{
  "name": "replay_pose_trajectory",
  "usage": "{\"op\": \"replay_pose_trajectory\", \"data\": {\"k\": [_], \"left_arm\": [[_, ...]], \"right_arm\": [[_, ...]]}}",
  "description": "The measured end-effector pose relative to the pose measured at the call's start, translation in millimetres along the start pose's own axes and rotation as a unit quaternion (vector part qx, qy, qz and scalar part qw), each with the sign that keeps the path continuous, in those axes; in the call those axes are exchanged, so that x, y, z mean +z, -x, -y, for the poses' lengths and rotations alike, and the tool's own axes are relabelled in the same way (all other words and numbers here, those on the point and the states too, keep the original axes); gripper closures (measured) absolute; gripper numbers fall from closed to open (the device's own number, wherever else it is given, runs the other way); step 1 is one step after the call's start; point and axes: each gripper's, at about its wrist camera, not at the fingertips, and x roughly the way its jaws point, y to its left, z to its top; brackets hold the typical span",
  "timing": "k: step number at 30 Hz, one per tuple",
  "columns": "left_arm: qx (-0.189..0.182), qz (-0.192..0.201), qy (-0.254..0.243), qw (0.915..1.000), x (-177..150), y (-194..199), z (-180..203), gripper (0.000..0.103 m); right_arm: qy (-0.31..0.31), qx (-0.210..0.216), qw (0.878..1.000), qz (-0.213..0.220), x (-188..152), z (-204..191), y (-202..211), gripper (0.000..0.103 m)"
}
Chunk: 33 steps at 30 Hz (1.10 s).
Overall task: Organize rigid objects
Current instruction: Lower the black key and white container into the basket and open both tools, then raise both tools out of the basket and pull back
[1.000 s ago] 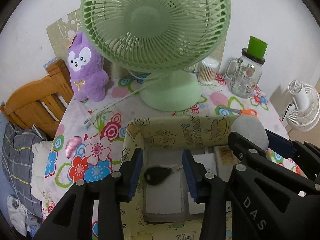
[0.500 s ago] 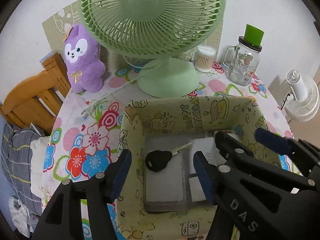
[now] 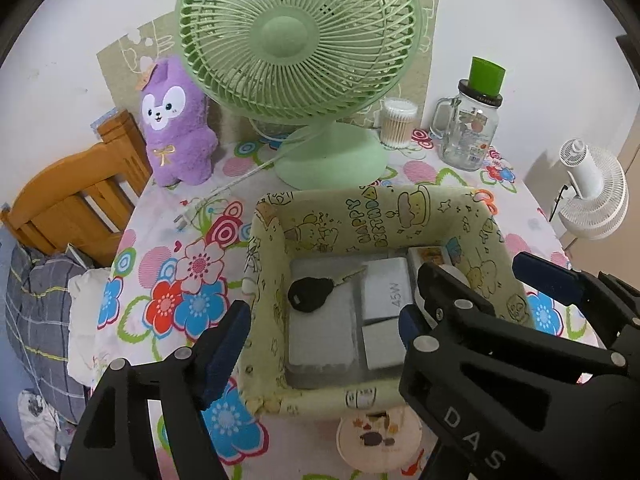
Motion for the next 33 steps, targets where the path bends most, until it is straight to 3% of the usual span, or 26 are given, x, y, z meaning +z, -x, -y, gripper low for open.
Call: {"op": "replay_pose_trajectory", "data": {"k": [9, 16, 33], "left_arm": [[0.004, 0.01, -0.001, 0.9999, -14, 27, 4, 0.021], [0.004, 0.015, -0.006, 0.9999, -27, 47, 9, 0.016], [0.003, 0.02, -0.002, 0.9998, -59, 90, 20, 0.01]], "right_arm": [[0.003, 0.001, 1.0, 0.01, -15, 2, 29, 0.027], [0.008, 0.0, 1.0, 0.022, -30, 4, 53, 0.016], [0.01, 0.007, 1.0, 0.026, -64, 6, 98, 0.012]]}}
